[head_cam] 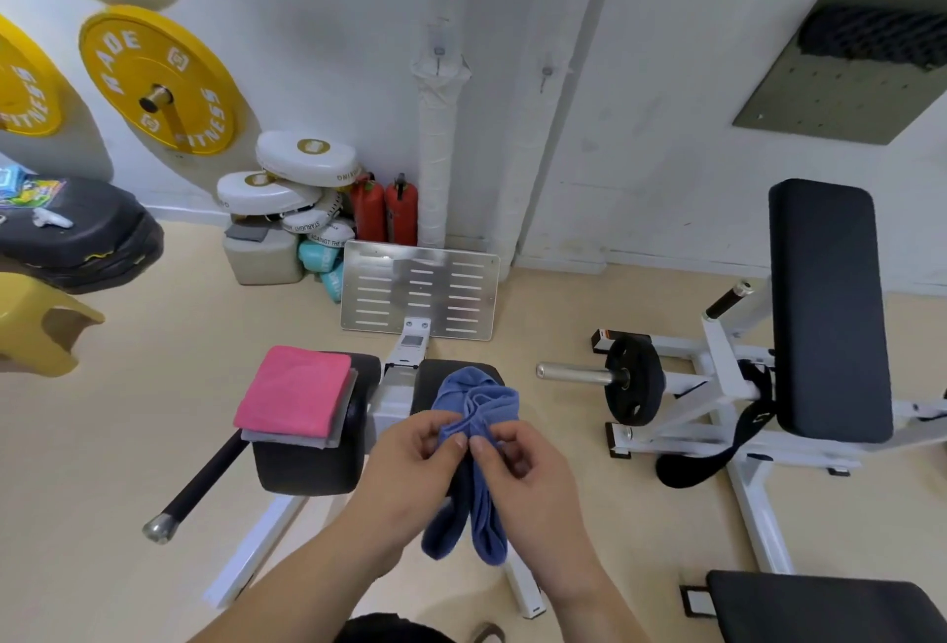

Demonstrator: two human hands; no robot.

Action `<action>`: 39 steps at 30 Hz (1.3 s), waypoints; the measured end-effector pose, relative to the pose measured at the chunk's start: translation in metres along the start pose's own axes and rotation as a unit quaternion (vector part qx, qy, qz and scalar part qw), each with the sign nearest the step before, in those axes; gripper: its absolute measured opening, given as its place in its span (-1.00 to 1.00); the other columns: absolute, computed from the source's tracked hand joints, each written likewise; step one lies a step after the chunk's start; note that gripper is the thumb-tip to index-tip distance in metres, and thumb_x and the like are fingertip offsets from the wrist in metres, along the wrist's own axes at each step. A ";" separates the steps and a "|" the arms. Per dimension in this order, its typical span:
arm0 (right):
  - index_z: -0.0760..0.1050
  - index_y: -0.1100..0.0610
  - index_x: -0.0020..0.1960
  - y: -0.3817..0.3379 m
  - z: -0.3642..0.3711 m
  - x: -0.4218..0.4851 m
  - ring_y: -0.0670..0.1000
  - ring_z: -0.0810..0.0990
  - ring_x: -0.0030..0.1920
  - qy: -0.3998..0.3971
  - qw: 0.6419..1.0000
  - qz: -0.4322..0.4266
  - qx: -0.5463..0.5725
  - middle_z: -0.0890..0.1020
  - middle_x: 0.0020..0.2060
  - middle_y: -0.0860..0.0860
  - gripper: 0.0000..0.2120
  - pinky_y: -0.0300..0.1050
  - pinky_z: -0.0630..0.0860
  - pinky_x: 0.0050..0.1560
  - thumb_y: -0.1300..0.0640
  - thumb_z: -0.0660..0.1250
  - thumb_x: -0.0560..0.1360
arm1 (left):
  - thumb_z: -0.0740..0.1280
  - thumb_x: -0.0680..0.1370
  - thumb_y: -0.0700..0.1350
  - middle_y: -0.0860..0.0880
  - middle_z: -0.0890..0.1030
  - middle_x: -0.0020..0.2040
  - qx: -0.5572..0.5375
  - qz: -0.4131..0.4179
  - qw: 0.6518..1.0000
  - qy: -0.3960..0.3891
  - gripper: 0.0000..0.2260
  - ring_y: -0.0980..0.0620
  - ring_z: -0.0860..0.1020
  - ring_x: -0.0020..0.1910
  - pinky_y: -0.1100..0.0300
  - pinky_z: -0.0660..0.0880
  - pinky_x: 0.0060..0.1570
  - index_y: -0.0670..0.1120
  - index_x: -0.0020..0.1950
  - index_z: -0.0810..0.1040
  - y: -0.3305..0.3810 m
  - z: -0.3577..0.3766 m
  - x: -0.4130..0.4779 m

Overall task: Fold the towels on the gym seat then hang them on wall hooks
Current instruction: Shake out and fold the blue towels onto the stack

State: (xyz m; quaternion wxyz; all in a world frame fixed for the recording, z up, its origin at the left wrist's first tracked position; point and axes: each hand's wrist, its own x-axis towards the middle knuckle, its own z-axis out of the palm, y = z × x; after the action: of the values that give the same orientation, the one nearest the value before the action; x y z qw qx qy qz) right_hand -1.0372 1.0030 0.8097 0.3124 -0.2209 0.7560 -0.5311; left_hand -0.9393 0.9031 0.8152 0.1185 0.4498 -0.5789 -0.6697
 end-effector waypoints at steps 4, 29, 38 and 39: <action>0.66 -0.05 -0.15 0.014 -0.018 0.005 -0.08 0.66 -0.16 0.002 0.999 -0.003 -0.047 0.68 -0.22 -0.05 -0.91 -0.21 0.57 -0.09 0.10 0.50 0.51 | 0.31 0.67 -0.19 -0.03 0.77 -0.13 -0.036 -0.012 0.999 0.026 -0.84 0.03 0.74 -0.11 0.11 0.69 -0.09 -0.05 0.12 0.68 -0.007 0.015 -0.002; 0.41 0.23 0.49 -0.025 0.125 0.155 0.25 0.47 0.46 -0.336 0.876 0.219 0.268 0.52 0.42 0.24 -0.52 0.25 0.30 0.53 0.06 0.35 0.64 | 0.23 0.71 0.01 0.04 0.72 -0.03 -0.055 -0.056 0.989 -0.127 -0.78 0.13 0.65 -0.13 0.26 0.56 -0.22 0.04 0.19 0.65 0.017 -0.206 0.123; 0.57 0.02 0.25 -0.009 0.205 0.183 0.11 0.75 0.06 -0.150 0.945 0.280 0.073 0.76 0.06 0.01 -0.61 0.23 0.68 0.10 -0.06 0.53 0.49 | 0.42 0.60 -0.05 -0.13 0.73 0.02 -0.035 -0.109 0.993 -0.001 -0.89 -0.19 0.71 0.05 -0.16 0.66 0.11 0.03 0.11 0.67 -0.024 -0.257 0.175; 0.57 0.01 0.24 -0.006 0.215 0.187 0.11 0.76 0.04 -0.139 0.944 0.289 0.075 0.76 0.04 0.01 -0.62 0.21 0.70 0.05 -0.07 0.53 0.49 | 0.46 0.53 -0.13 -0.07 0.74 0.04 -0.032 -0.116 0.993 0.001 -0.79 -0.18 0.70 0.08 -0.17 0.65 0.11 0.08 0.14 0.66 -0.030 -0.261 0.178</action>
State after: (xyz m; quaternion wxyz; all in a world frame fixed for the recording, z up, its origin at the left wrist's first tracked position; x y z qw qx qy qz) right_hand -1.0171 0.7338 0.7189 0.5699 -0.0402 0.6948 -0.4368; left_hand -0.8366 0.6165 0.7248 0.0547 0.5103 -0.5011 -0.6967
